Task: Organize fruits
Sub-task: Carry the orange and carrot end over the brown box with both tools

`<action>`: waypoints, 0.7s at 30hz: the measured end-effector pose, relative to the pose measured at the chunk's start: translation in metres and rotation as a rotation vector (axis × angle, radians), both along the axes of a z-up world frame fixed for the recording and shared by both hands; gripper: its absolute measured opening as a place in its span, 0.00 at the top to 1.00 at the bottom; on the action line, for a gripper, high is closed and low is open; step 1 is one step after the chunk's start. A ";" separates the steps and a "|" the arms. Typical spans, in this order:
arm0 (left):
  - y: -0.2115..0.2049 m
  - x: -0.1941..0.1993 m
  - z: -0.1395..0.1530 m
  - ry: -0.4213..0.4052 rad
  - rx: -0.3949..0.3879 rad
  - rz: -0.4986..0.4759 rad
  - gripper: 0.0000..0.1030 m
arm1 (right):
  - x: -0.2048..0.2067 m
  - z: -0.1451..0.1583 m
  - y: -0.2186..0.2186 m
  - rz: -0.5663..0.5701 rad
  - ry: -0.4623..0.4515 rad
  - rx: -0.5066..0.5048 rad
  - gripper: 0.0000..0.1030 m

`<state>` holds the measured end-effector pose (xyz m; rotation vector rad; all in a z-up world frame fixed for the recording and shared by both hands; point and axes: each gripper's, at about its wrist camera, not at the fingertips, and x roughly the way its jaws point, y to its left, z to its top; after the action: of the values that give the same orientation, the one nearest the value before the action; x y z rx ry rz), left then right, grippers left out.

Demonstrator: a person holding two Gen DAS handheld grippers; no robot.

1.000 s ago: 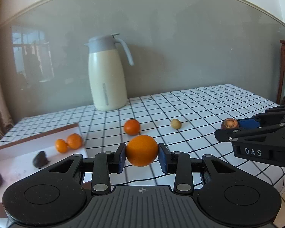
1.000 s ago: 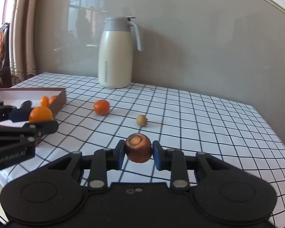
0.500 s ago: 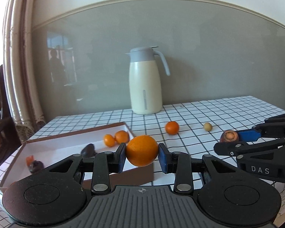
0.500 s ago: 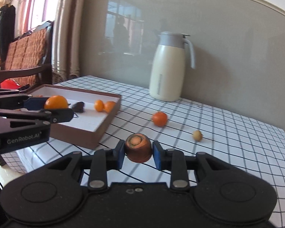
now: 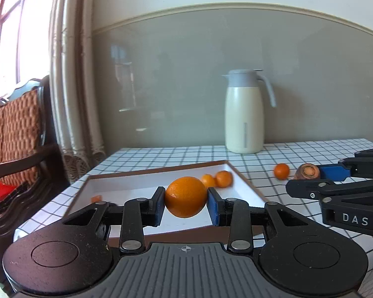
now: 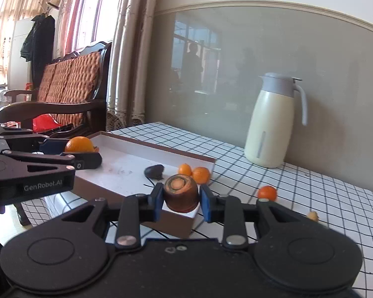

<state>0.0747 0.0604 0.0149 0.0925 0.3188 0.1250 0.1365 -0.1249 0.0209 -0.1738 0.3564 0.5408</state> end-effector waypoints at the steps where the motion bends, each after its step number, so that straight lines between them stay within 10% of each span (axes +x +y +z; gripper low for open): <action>1: 0.005 -0.001 0.000 0.000 -0.001 0.012 0.65 | 0.000 0.001 0.005 0.009 -0.003 -0.001 0.79; 21: 0.093 0.021 0.002 -0.020 -0.035 0.176 0.65 | 0.042 0.008 0.056 0.044 -0.021 -0.029 0.79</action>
<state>0.0960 0.1537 0.0168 0.0279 0.3088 0.2940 0.1785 -0.0686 0.0291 -0.2159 0.3409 0.5770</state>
